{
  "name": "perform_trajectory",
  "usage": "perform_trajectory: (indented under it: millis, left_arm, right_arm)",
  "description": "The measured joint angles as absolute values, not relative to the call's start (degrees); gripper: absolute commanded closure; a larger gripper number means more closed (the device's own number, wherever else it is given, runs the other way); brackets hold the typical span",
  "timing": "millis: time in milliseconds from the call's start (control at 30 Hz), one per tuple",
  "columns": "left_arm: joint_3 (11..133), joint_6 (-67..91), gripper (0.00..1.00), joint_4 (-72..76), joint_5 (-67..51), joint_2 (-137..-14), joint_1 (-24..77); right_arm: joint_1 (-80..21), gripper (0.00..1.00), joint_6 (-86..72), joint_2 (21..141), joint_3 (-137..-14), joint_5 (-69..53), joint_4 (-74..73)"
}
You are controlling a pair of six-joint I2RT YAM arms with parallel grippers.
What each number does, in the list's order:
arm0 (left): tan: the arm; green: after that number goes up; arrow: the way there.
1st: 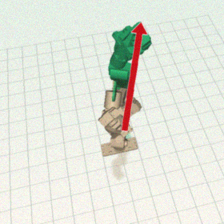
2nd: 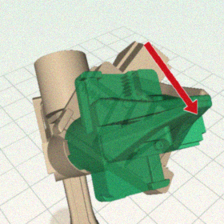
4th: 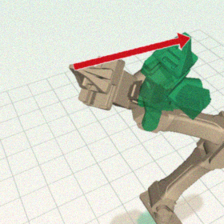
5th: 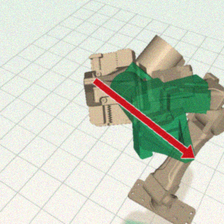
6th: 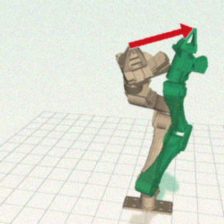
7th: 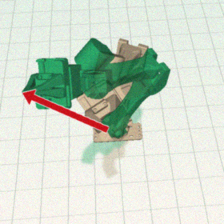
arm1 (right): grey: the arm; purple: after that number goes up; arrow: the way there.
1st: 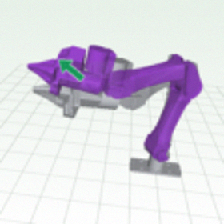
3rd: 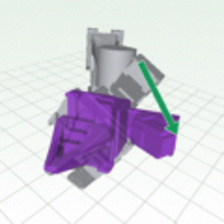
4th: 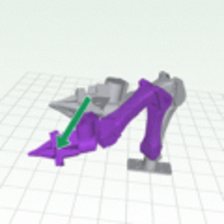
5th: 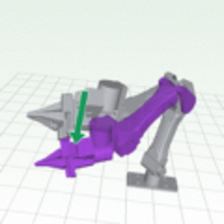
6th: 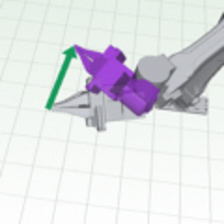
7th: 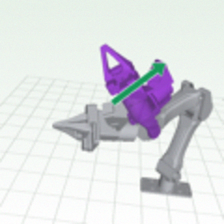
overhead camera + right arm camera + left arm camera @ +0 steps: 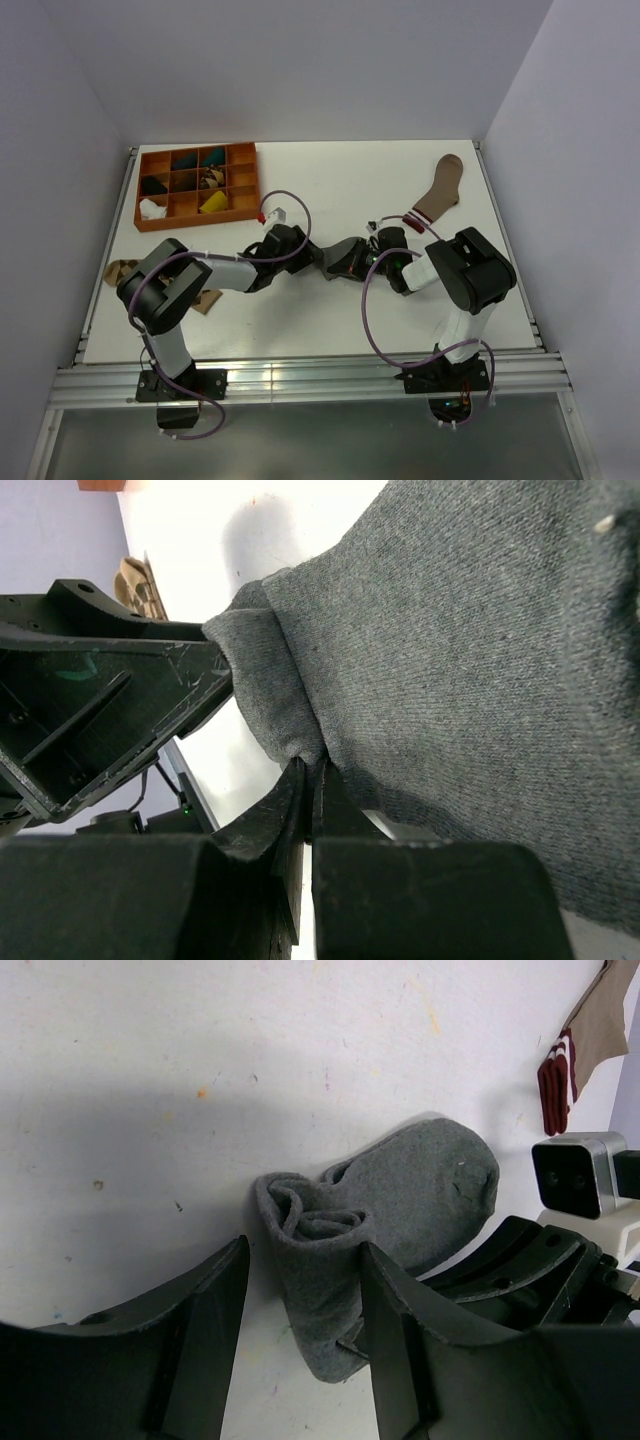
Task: Roll the socks
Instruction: Roll the sock at the center of the board.
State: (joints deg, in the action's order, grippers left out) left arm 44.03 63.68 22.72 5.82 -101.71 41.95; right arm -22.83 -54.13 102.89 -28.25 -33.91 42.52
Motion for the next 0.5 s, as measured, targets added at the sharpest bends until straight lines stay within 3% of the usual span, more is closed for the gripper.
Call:
perform_trajectory:
  millis: [167, 267, 467, 500]
  left_arm:
    - [45.1, 63.7, 0.49, 23.46, 5.67, -103.04, 41.95]
    - [45.65, 63.77, 0.55, 23.51, 5.63, -103.74, 41.95]
    - [46.87, 64.36, 0.77, 22.15, 5.74, -105.06, 41.85]
    - [47.2, 64.38, 0.86, 21.56, 5.8, -105.19, 41.85]
  right_arm:
    - [-22.83, 1.0, -53.54, 102.89, -29.02, -33.98, 41.28]
    - [-22.83, 0.99, -52.88, 102.89, -29.39, -34.02, 40.6]
    - [-22.83, 0.94, -50.11, 102.35, -30.79, -33.91, 37.36]
    - [-22.83, 0.91, -49.12, 101.67, -30.89, -33.56, 36.42]
